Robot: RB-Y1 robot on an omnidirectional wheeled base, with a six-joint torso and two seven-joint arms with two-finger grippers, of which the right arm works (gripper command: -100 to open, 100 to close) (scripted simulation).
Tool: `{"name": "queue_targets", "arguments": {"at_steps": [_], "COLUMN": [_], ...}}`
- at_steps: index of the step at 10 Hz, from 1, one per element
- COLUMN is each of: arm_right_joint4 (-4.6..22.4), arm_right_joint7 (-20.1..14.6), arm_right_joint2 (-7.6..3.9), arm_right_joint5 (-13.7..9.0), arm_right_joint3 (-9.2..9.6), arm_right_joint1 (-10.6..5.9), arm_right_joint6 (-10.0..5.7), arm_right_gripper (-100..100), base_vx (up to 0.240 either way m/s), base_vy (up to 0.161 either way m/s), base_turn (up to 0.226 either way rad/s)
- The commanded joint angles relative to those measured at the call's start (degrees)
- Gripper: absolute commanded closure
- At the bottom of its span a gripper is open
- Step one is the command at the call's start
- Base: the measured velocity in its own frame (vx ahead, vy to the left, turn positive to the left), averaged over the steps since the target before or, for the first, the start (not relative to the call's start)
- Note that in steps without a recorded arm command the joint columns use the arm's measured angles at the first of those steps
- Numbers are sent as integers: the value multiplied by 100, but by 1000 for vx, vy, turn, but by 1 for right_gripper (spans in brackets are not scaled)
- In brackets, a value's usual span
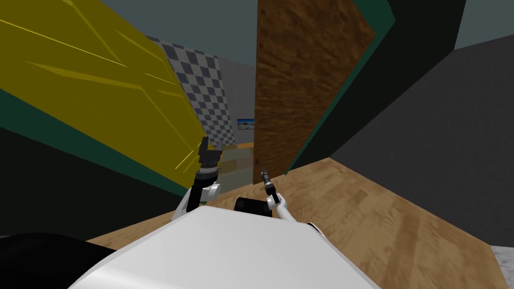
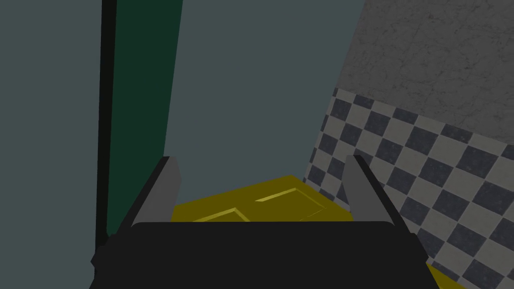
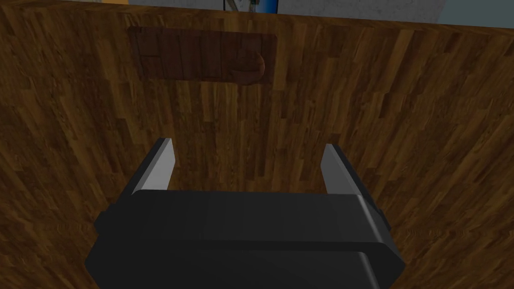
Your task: Push the door open
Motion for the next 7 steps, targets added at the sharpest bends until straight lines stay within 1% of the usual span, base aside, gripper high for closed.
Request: {"name": "queue_targets", "arguments": {"at_steps": [1,4,5,7], "arm_right_joint4": [21,50,63,86], "arm_right_joint7": [13,32,40,55], "arm_right_joint2": [-80,-108,-96,-35], "arm_right_joint5": [-7,-18,-22,-31], "arm_right_joint3": [-27,-65,-81,-110], "arm_right_joint1": [-6,-15,-19,-26], "arm_right_joint6": [-3,-7,-9,-12], "arm_right_gripper": [-100,-100,-100,-100], "base_vx": [125,187,209,179], "base_vy": [28,78,84,81], "base_turn": [35,28,37,24]}}
